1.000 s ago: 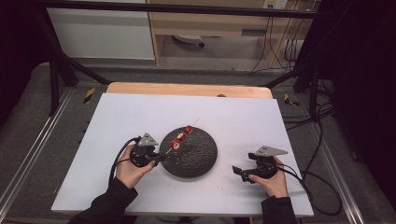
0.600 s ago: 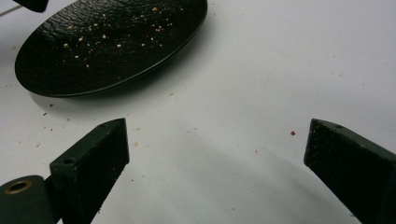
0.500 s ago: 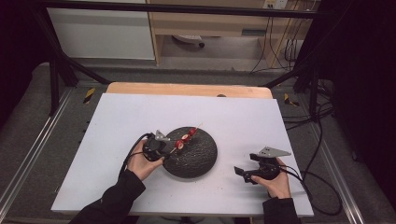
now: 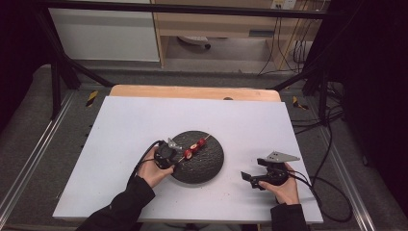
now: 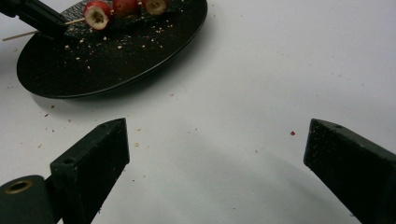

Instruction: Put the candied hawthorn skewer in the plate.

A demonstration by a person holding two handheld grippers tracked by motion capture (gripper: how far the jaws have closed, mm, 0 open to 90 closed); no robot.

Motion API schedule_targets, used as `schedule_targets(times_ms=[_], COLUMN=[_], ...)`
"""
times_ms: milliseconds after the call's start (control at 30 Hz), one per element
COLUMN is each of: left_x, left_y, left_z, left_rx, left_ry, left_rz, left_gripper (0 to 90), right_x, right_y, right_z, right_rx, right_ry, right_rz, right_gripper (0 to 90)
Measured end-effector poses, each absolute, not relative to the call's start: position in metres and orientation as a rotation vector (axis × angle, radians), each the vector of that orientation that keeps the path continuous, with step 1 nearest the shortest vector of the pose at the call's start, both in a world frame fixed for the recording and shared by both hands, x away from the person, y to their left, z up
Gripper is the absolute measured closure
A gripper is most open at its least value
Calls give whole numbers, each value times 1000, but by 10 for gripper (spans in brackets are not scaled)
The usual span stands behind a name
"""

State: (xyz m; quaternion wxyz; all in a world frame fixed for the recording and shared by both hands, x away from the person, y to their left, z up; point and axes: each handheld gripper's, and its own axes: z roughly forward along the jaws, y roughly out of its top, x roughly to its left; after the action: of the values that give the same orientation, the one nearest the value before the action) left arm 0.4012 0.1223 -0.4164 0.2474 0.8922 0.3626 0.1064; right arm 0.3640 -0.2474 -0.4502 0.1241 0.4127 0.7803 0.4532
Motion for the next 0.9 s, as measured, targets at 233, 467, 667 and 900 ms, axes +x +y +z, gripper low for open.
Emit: schedule_targets(times_ms=[233, 467, 667, 900], left_x=[400, 393, 386, 379], left_y=[123, 138, 161, 191], left_z=[-417, -405, -393, -394], left_rx=[2413, 2329, 2270, 2236], left_ry=[975, 930, 901, 898], left_rz=[291, 287, 294, 326], left_gripper=[830, 620, 402, 191], right_x=[364, 364, 365, 364], right_y=[-247, -247, -246, -246], right_z=[-450, -450, -450, -449], right_rx=[1213, 1212, 1200, 1200], right_ry=[2270, 2266, 2268, 2272], right_rz=[1321, 1320, 1322, 1323], right_gripper=[75, 70, 67, 65])
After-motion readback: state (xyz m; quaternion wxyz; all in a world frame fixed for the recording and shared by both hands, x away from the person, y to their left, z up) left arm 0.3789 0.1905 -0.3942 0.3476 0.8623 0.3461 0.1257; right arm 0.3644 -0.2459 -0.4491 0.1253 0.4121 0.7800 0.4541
